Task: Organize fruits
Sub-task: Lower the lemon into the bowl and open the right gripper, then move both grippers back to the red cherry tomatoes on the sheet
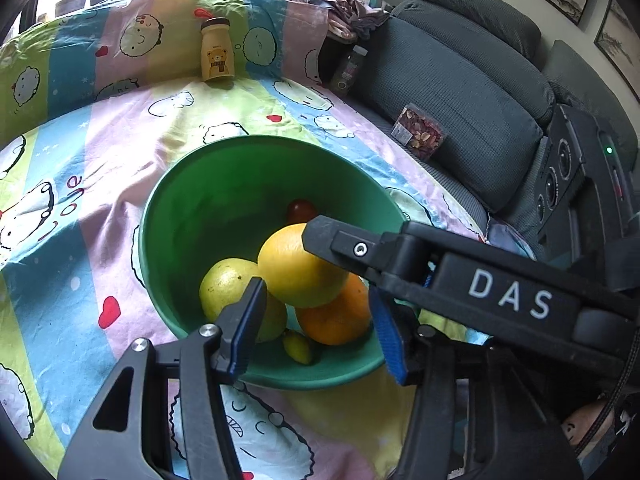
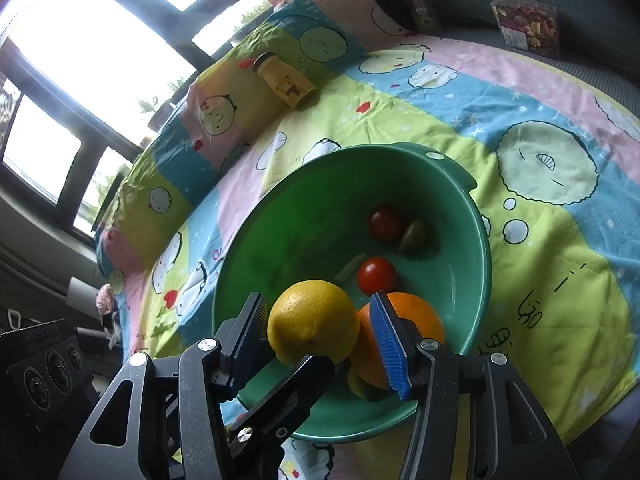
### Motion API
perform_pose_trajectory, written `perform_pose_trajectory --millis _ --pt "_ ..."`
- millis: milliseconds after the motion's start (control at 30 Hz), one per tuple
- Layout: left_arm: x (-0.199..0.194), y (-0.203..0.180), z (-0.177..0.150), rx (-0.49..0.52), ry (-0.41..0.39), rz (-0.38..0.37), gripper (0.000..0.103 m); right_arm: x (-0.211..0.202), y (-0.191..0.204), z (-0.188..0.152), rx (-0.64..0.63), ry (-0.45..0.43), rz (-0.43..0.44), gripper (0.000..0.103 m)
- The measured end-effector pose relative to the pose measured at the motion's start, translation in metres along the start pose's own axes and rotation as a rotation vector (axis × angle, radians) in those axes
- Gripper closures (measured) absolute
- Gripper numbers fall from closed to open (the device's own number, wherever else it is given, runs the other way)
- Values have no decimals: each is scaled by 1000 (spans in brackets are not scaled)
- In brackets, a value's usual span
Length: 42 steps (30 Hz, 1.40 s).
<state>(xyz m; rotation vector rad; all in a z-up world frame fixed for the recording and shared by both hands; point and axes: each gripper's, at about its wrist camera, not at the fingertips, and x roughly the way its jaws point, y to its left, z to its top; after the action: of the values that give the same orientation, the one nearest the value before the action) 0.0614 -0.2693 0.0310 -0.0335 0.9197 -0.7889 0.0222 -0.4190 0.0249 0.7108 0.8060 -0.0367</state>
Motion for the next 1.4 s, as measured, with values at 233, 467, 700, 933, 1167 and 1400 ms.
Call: perform_pose_trajectory --millis 233,467,700,933,1167,1400 --pt "-31 18 -6 -52 -42 83 44 -9 9 -3 -29 -24 -1 47" --pt "-87 53 -28 -159 -109 192 36 -16 37 -13 -120 -32 5 47" --pt "-132 93 -69 -309 -122 303 36 -5 82 -38 -267 22 44 47" --pt "-140 125 -110 -441 -92 305 36 20 115 -71 -393 137 74 47" --pt "-121 137 -121 -462 -43 269 38 50 123 -94 -442 245 58 47" --pt "-106 129 -124 -443 2 225 48 68 113 -103 -439 294 -24 60"
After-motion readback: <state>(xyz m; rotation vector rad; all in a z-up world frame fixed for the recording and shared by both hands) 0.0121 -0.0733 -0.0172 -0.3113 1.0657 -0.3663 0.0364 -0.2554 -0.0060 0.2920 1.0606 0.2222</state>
